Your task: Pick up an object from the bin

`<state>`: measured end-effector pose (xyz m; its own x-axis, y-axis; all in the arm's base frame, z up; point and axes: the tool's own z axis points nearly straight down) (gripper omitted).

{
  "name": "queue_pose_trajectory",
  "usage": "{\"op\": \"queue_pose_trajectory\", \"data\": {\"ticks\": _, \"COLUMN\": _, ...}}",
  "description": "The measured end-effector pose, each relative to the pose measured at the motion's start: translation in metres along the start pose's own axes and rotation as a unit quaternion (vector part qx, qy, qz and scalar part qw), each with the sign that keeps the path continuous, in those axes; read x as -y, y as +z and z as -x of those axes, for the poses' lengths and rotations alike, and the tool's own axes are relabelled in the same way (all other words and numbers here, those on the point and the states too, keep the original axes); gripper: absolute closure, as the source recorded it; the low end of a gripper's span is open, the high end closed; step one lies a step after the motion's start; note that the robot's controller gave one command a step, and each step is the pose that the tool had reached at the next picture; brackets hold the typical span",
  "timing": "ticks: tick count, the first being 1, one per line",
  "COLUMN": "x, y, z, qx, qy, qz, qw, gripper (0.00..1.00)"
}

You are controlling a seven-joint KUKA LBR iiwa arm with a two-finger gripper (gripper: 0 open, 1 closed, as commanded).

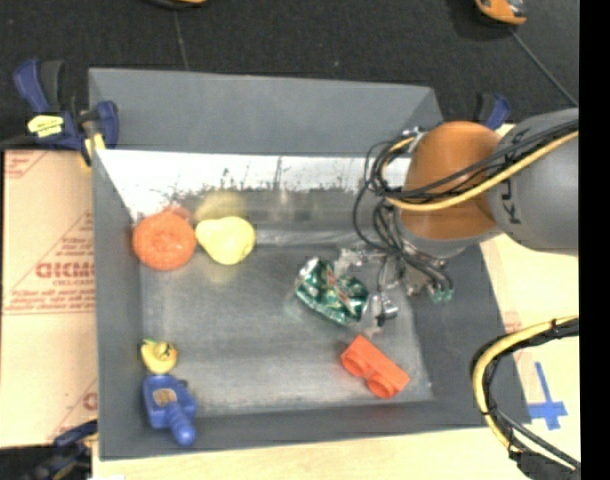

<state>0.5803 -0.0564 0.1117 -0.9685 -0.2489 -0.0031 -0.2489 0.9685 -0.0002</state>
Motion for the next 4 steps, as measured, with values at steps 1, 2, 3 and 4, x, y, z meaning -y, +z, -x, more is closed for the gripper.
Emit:
{"op": "queue_pose_trajectory", "data": {"ticks": 1, "x": -0.041, "y": 0.029, "z": -0.035, "qx": 0.0061, "qy": 0.029, "qz": -0.005, "qw": 0.9996, "gripper": 0.00}}
{"op": "queue_pose_trajectory", "data": {"ticks": 2, "x": -0.059, "y": 0.035, "z": -0.003, "qx": 0.0069, "qy": 0.016, "qz": -0.003, "qw": 0.9998, "gripper": 0.00}}
{"op": "queue_pose_trajectory", "data": {"ticks": 3, "x": -0.074, "y": 0.021, "z": -0.009, "qx": 0.0015, "qy": 0.034, "qz": -0.001, "qw": 0.9994, "gripper": 1.00}}
{"op": "queue_pose_trajectory", "data": {"ticks": 4, "x": -0.073, "y": 0.021, "z": -0.008, "qx": 0.0016, "qy": 0.034, "qz": -0.002, "qw": 0.9994, "gripper": 1.00}}
